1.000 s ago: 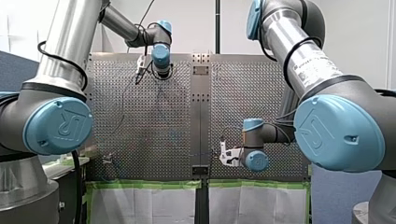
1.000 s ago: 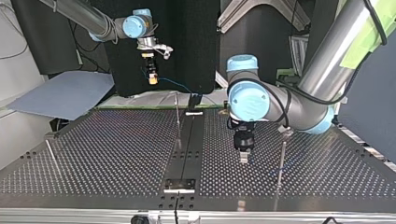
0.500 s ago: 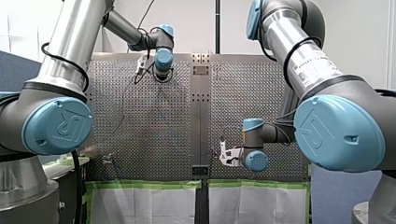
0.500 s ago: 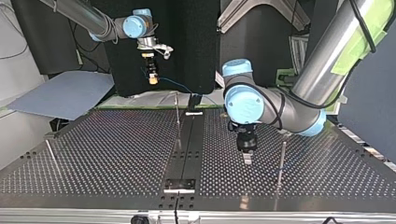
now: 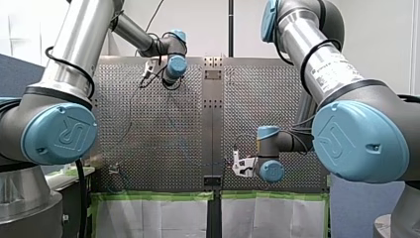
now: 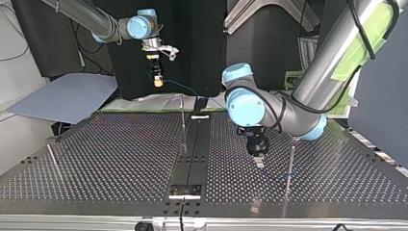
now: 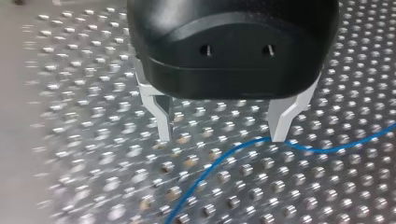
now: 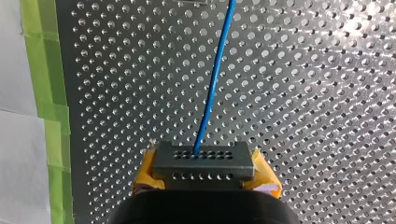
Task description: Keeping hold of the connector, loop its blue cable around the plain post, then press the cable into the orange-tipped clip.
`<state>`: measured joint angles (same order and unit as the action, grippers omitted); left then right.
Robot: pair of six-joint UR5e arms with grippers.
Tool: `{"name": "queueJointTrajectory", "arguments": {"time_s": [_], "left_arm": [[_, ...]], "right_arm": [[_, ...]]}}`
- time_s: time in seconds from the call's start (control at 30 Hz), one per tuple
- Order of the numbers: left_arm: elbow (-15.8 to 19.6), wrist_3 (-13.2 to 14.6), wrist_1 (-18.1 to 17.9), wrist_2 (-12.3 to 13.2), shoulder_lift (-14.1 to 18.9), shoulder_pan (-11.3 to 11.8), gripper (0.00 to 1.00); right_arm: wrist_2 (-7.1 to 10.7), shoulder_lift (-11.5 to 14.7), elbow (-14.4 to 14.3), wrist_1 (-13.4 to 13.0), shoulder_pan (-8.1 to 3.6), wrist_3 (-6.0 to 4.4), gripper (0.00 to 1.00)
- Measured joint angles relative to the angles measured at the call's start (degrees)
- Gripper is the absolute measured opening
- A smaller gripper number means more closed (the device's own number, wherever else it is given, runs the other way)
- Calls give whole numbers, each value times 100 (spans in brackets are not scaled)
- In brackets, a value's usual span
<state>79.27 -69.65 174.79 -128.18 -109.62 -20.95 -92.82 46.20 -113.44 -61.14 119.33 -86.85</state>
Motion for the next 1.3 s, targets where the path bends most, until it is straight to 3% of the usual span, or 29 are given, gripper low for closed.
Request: {"name": "queueJointTrajectory", "arguments": {"time_s": [0.6, 0.97, 1.3], "left_arm": [[-240, 213, -267, -245, -176, -73, 100], [-543, 419, -238, -516, -549, -102, 100], [-648, 563, -254, -568, -767, -89, 100]], "right_arm": [[-3, 0, -1, -4, 9, 0, 0], [-3, 0, 0, -15, 14, 0, 0], [0, 0, 0, -37, 10, 7, 0]]}}
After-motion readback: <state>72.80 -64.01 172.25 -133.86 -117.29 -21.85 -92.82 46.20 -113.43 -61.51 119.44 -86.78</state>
